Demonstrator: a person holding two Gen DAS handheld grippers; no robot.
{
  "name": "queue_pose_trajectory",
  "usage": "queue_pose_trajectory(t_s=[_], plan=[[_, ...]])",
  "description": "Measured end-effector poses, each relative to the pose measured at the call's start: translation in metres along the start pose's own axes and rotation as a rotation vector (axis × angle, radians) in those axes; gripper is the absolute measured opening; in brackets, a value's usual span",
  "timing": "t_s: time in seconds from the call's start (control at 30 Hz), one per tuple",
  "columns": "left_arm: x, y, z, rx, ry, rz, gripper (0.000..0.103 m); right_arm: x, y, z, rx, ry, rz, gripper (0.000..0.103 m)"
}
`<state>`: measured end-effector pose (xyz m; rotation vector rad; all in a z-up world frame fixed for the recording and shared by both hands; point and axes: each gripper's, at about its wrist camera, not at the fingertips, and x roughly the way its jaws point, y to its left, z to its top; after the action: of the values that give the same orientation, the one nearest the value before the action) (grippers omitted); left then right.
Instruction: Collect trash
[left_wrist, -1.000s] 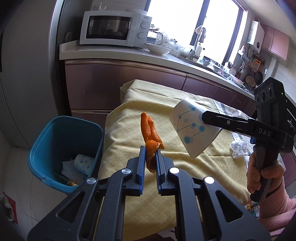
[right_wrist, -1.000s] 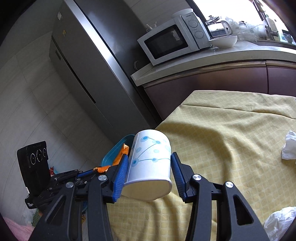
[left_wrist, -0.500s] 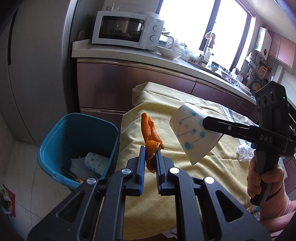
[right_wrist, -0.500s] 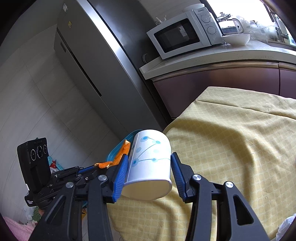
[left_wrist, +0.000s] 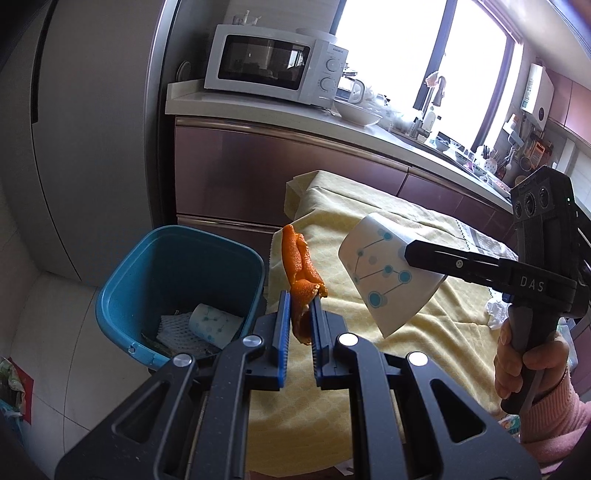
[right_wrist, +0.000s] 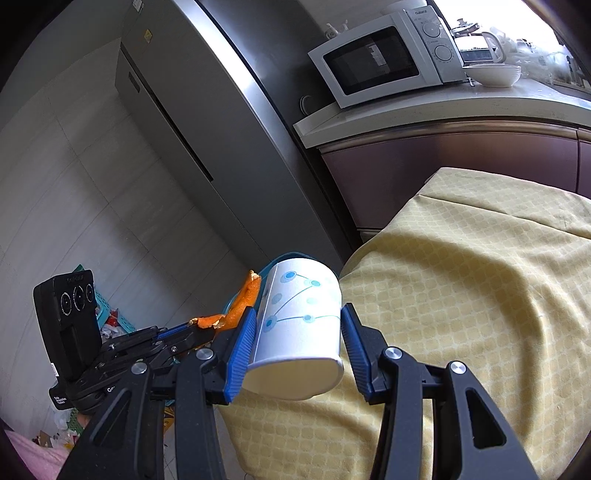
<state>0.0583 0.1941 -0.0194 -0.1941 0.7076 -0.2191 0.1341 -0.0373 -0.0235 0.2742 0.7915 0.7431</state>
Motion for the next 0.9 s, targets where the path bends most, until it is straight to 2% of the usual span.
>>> queue_pose_trajectory(t_s=[0.9], plan=[[0.0, 0.036, 0.001, -0.066, -0.009, 0.079, 0.01, 0.033, 0.03, 0.009, -0.065, 0.059, 0.029, 0.045]])
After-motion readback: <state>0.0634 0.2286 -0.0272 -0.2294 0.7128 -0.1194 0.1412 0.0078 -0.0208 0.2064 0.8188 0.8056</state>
